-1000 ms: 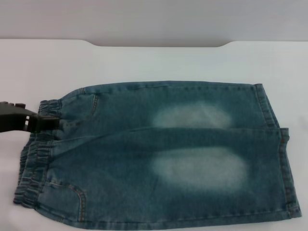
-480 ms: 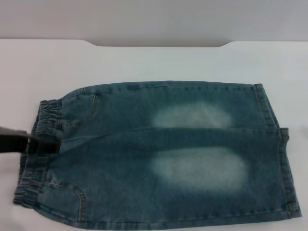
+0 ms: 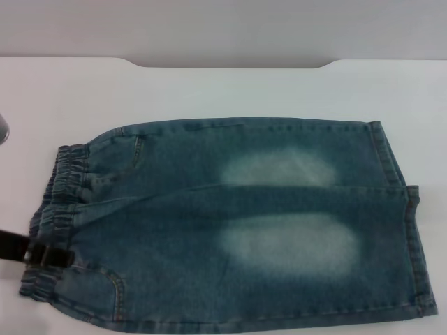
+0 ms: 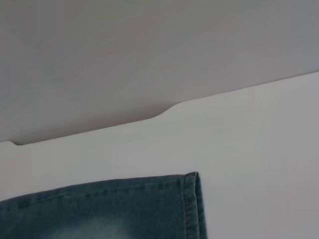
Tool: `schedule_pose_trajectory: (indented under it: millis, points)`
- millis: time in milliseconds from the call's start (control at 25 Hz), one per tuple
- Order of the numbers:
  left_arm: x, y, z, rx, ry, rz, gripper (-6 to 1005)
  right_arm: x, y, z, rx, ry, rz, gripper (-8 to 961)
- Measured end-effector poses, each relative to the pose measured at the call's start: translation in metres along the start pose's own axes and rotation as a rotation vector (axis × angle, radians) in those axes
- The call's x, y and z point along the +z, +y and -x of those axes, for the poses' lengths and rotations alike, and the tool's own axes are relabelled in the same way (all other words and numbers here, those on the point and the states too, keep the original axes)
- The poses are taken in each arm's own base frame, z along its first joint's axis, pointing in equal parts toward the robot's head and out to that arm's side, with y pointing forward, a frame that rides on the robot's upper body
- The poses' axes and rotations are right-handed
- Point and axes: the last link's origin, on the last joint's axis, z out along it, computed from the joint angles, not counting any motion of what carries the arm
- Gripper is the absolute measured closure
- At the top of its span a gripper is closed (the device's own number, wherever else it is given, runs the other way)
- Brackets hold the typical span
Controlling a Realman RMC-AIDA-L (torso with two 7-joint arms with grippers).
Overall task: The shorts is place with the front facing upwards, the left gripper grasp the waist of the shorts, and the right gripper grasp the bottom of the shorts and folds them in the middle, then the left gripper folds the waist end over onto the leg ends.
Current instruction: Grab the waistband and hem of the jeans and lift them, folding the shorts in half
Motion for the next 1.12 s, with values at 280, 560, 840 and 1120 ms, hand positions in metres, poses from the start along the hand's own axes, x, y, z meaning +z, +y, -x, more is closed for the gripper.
schedule_pose_trajectory:
  millis: [280,560,840,1120]
  points:
    - [0.006,-0.002,0.008,-0.020,-0.064,-0.017,160,0.000,-0.004,-0.001,-0.018,-0.002,-0.006,303]
    - [0.017,0.002,0.012,-0.017,-0.116,-0.010,160,0.001,-0.005,-0.002,-0.029,-0.003,-0.006,302]
    - [0.025,0.005,0.011,-0.009,-0.132,-0.003,159,0.002,-0.006,-0.001,-0.037,-0.003,-0.005,303]
    - [0.026,0.005,0.011,-0.008,-0.137,-0.003,162,0.002,-0.006,-0.002,-0.037,-0.002,-0.006,302]
